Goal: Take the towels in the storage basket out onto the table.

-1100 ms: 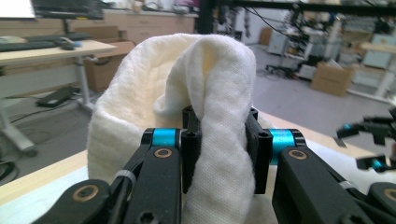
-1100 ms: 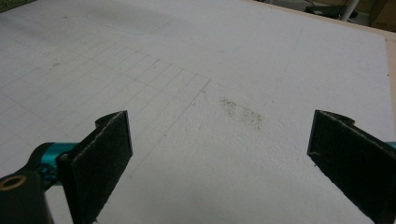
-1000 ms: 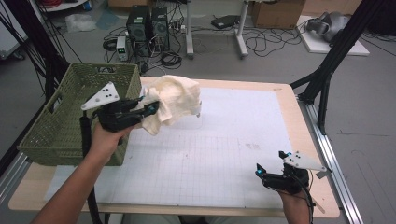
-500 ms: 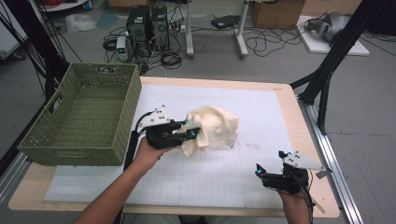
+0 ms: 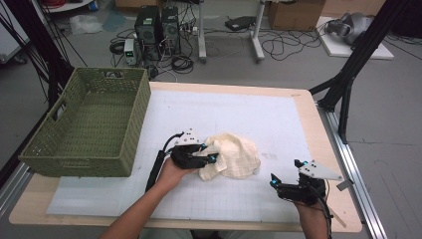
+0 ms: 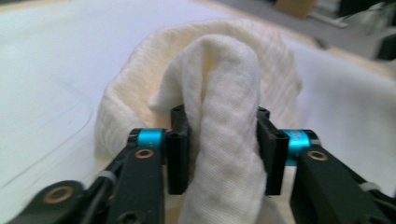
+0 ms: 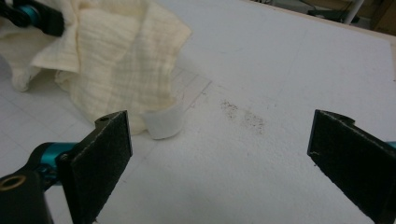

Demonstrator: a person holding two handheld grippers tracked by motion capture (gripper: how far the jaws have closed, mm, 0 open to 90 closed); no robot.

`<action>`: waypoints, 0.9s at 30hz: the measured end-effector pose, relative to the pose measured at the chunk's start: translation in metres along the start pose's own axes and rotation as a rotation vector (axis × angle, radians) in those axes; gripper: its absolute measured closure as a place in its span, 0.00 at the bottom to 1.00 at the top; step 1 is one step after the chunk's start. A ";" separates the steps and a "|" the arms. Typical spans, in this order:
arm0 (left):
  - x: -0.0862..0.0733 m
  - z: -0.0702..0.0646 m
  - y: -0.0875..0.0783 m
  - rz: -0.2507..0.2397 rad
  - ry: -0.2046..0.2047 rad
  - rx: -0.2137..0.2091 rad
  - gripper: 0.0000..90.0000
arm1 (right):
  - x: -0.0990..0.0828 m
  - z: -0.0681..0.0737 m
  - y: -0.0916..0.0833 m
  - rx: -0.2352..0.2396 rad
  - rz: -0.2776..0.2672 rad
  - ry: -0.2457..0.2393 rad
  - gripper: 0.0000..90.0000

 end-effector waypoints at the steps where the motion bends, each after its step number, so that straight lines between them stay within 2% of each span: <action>1: -0.003 0.004 0.000 0.011 -0.013 0.015 0.58 | 0.000 0.000 0.001 0.023 0.005 0.030 0.07; 3: -0.006 0.010 -0.003 0.017 -0.035 0.044 0.48 | 0.000 0.002 0.003 0.068 0.013 0.092 0.07; 6: -0.003 0.016 -0.017 -0.004 -0.044 0.095 0.29 | -0.001 0.002 0.004 0.061 0.028 0.067 0.07; 7: -0.003 0.016 -0.017 -0.004 -0.044 0.095 0.25 | -0.002 0.002 0.005 0.051 0.031 0.039 0.07; 8: 0.000 0.019 -0.031 -0.021 -0.033 0.134 0.24 | -0.002 0.002 0.005 0.042 0.029 0.014 0.07; 10: 0.002 0.020 -0.045 -0.038 -0.024 0.147 0.20 | -0.002 0.003 0.006 0.045 0.040 0.012 0.07; 11: 0.002 0.020 -0.045 -0.038 -0.024 0.147 0.20 | -0.002 0.003 0.007 0.050 0.041 0.014 0.07; 12: 0.003 0.020 -0.052 -0.053 -0.020 0.152 0.20 | -0.002 0.003 0.007 0.050 0.041 0.014 0.07; 14: 0.004 0.018 -0.071 -0.113 -0.011 0.152 0.20 | -0.002 0.006 0.012 0.054 0.058 -0.010 0.07; 15: 0.004 0.018 -0.071 -0.113 -0.011 0.152 0.20 | -0.002 0.007 0.013 0.056 0.064 -0.016 0.07; 17: -0.001 0.016 -0.082 -0.141 0.004 0.145 0.20 | -0.003 0.009 0.014 0.052 0.075 -0.030 0.07; 19: -0.004 0.017 -0.085 -0.142 0.010 0.143 0.20 | -0.002 0.011 0.015 0.056 0.074 -0.031 0.07; 23: -0.005 0.019 -0.085 -0.152 -0.004 0.140 0.20 | 0.000 0.012 0.012 0.053 0.058 -0.029 0.07; 27: -0.004 0.018 -0.086 -0.156 0.009 0.142 0.20 | 0.000 0.011 0.010 0.055 0.038 -0.016 0.07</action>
Point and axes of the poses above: each handheld gripper's, and its own axes: y roughly forward along the jaws, x roughly out of its top, z roughly to its left, the point moved 7 cm from there along y, roughly forward along the jaws, and after that the axes turned 4 degrees about y, right-handed, at the moved point
